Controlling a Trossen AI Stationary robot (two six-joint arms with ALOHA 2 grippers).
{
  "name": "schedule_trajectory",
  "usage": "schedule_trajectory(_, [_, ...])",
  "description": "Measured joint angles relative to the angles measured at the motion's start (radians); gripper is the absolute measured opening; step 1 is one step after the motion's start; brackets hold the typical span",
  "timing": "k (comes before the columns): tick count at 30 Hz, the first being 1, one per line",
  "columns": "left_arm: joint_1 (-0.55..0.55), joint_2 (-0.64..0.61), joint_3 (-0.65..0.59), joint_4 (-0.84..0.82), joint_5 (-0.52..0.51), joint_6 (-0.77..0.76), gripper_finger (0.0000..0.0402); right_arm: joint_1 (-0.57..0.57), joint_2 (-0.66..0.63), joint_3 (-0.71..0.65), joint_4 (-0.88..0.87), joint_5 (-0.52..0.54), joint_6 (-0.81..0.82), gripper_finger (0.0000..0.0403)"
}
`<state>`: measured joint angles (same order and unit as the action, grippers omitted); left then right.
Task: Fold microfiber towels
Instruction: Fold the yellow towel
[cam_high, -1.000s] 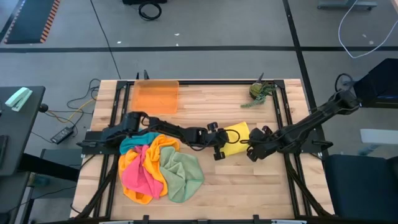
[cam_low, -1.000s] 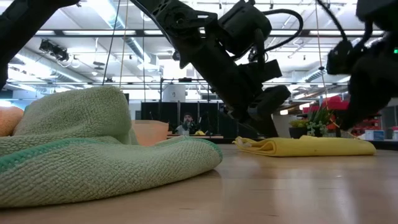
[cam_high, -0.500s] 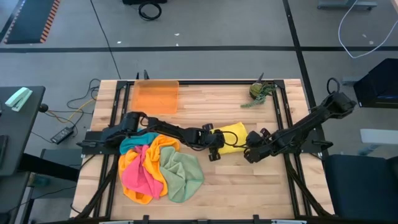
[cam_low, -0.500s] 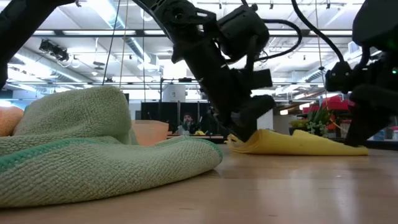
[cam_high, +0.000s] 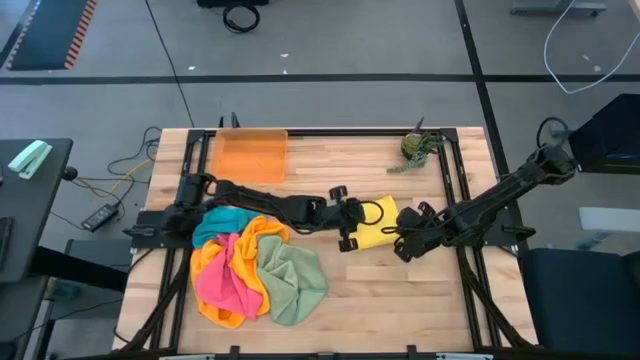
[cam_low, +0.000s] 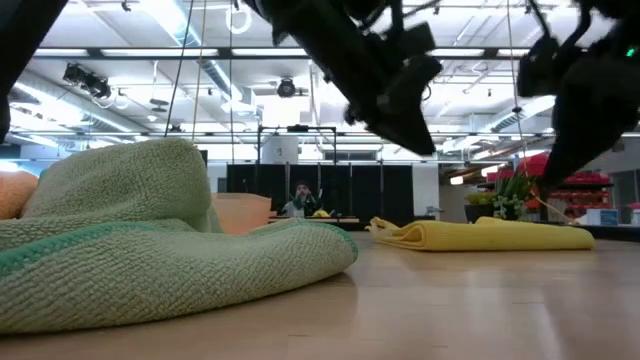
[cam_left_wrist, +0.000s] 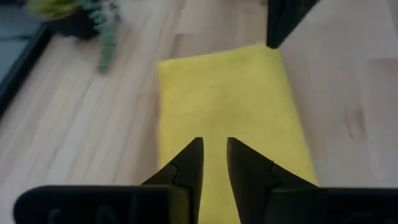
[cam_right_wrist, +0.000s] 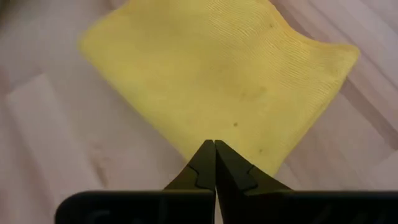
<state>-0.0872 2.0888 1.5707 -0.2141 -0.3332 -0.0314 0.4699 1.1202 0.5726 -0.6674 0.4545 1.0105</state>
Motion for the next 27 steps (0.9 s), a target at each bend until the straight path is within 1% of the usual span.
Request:
schedule_trajectory(3, [0.007,0.035,-0.004,0.082,0.055,0.044,0.0086,0.057,-0.042,0.023,-0.054,0.001,0.045,0.0005])
schedule_trajectory(5, [0.019,0.048,-0.001,0.185,0.089,0.066,0.0085,0.098,-0.078,0.023,-0.094,0.019,0.072,0.0005])
schedule_trajectory(8, [0.052,0.090,0.002,0.325,0.185,0.050,0.0076,0.149,-0.129,0.008,-0.150,0.055,0.132,0.0006])
schedule_trajectory(10, [0.072,0.128,-0.001,0.365,0.209,0.036,0.0069,0.173,-0.154,0.002,-0.196,0.072,0.175,0.0006])
schedule_trajectory(12, [0.087,0.173,0.024,0.405,0.213,0.036,0.0063,0.193,-0.179,0.001,-0.259,0.080,0.212,0.0006])
schedule_trajectory(16, [0.115,0.259,0.119,0.410,0.218,0.039,0.0063,0.215,-0.210,0.000,-0.355,0.104,0.257,0.0006])
schedule_trajectory(17, [0.122,0.282,0.143,0.386,0.229,0.040,0.0066,0.215,-0.215,0.000,-0.366,0.113,0.264,0.0006])
schedule_trajectory(20, [0.140,0.356,0.224,0.327,0.286,0.043,0.0082,0.215,-0.229,0.000,-0.383,0.141,0.266,0.0006])
schedule_trajectory(23, [0.152,0.398,0.301,0.267,0.346,0.070,0.0097,0.215,-0.234,0.000,-0.381,0.171,0.266,0.0006])
schedule_trajectory(25, [0.157,0.425,0.341,0.191,0.347,0.094,0.0104,0.215,-0.233,0.000,-0.363,0.183,0.270,0.0006])
schedule_trajectory(27, [0.165,0.456,0.377,0.144,0.313,0.094,0.0108,0.213,-0.223,-0.003,-0.311,0.204,0.282,0.0006])
